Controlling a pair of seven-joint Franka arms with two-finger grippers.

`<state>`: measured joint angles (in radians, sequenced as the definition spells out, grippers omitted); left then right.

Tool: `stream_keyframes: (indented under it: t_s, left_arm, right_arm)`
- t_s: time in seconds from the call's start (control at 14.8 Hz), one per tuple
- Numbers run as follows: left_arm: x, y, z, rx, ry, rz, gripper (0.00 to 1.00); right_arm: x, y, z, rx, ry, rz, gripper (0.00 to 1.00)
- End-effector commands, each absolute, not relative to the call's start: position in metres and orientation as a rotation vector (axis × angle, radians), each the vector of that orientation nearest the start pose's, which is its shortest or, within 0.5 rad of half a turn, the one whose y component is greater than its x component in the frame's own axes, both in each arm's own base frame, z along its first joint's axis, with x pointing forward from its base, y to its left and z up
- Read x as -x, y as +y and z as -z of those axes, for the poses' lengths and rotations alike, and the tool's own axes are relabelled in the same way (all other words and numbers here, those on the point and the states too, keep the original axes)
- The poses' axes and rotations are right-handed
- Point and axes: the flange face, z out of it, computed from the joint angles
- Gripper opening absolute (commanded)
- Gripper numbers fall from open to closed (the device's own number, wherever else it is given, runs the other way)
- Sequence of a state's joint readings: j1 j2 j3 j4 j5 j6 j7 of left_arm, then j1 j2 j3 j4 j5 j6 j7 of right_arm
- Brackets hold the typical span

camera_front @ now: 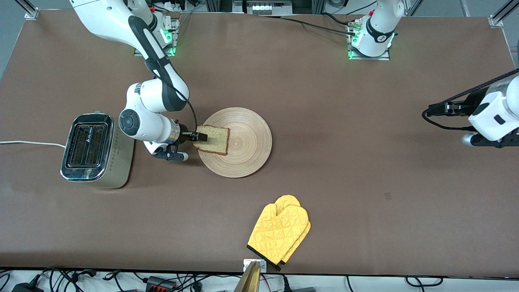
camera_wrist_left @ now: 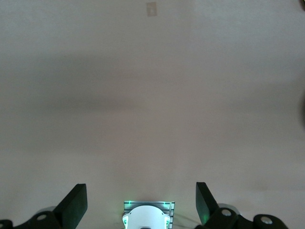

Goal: Move plate and put bread in toaster
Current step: 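Lower the right gripper onto the bread slice on the plate, then grasp the bread slice upright with the right gripper and lift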

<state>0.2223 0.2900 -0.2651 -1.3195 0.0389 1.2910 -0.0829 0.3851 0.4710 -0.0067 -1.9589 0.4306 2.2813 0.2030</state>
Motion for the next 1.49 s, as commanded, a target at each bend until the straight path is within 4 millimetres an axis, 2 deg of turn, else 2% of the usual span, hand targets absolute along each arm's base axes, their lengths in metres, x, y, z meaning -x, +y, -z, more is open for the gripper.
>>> stream_keyframes:
  t_s: [0.0,0.14,0.27,0.41,0.54,0.61,0.81,0.95,1.02,1.08,1.22,1.42]
  left_arm:
    - [-0.599,-0.009,-0.568,3.107,-0.096,-0.387,1.0]
    - [-0.601,-0.003,-0.567,3.118,-0.122,-0.358,1.0]
    - [-0.601,-0.011,-0.566,3.116,-0.086,-0.356,1.0]
    - [-0.599,-0.028,-0.565,3.112,-0.102,-0.376,1.0]
    - [-0.596,-0.053,-0.566,3.11,-0.078,-0.387,1.0]
    - [-0.594,-0.064,-0.567,3.111,-0.057,-0.388,1.0]
    - [-0.594,-0.062,-0.569,3.116,-0.052,-0.377,1.0]
    - [-0.593,-0.075,-0.578,3.108,-0.015,-0.326,1.0]
    - [-0.595,-0.075,-0.582,3.108,-0.034,-0.283,1.0]
    - [-0.597,-0.065,-0.587,3.11,-0.071,-0.222,1.0]
    - [-0.593,-0.031,-0.573,3.137,-0.164,-0.189,1.0]
    - [-0.57,-0.02,-0.56,3.176,-0.11,-0.215,1.0]
  right_arm:
    - [-0.553,0.236,-0.218,2.854,0.199,-0.35,0.87]
    - [-0.553,0.236,-0.218,2.853,0.198,-0.355,0.78]
    - [-0.553,0.236,-0.218,2.853,0.196,-0.355,0.53]
    - [-0.553,0.237,-0.22,2.85,0.188,-0.375,0.21]
    - [-0.556,0.239,-0.229,2.844,0.182,-0.377,0.05]
    - [-0.559,0.242,-0.236,2.839,0.177,-0.373,0.03]
    - [-0.572,0.25,-0.27,2.819,0.148,-0.371,0.02]
    - [-0.58,0.247,-0.297,2.809,0.133,-0.359,0.0]
    - [-0.582,0.243,-0.31,2.812,0.123,-0.345,0.0]
    - [-0.584,0.234,-0.325,2.818,0.127,-0.323,0.0]
    - [-0.595,0.206,-0.354,2.882,0.114,-0.294,0.0]
    - [-0.615,0.159,-0.41,3.051,0.059,-0.312,0.0]
